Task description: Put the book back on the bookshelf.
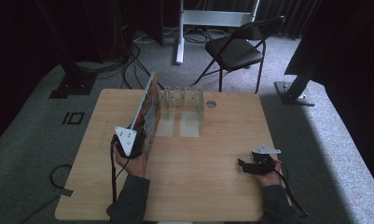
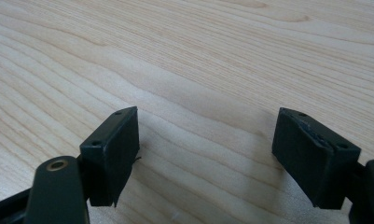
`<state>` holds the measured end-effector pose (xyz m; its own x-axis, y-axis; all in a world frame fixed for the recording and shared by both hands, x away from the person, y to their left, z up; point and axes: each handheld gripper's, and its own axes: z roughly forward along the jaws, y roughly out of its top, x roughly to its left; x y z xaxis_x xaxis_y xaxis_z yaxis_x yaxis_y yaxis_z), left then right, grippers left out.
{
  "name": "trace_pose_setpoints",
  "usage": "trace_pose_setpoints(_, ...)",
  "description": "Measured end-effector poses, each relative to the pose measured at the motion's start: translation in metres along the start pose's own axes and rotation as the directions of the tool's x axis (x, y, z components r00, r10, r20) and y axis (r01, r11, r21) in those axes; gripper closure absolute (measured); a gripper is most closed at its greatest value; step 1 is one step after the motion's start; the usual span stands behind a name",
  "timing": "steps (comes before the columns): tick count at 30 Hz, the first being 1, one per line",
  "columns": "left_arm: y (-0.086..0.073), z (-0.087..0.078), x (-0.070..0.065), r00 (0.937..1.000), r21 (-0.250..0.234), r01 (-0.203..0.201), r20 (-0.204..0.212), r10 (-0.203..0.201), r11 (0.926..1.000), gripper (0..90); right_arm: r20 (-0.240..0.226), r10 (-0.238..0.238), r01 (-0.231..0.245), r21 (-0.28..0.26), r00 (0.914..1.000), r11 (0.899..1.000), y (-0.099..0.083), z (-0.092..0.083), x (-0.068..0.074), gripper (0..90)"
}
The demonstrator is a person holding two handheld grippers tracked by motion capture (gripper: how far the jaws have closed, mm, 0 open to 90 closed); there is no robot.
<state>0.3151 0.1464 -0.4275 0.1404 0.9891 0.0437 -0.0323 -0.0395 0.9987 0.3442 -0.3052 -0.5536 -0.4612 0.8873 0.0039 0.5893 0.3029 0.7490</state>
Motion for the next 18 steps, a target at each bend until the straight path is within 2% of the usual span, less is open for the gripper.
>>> trace_pose_setpoints(18,-0.0009,0.0075,-0.0015,0.9999,-0.006,0.005,-0.013,-0.005,1.0000,80.4,0.000,0.000,0.000,0.000,1.0000,1.000,-0.0001,-0.0001,-0.0002,22.5)
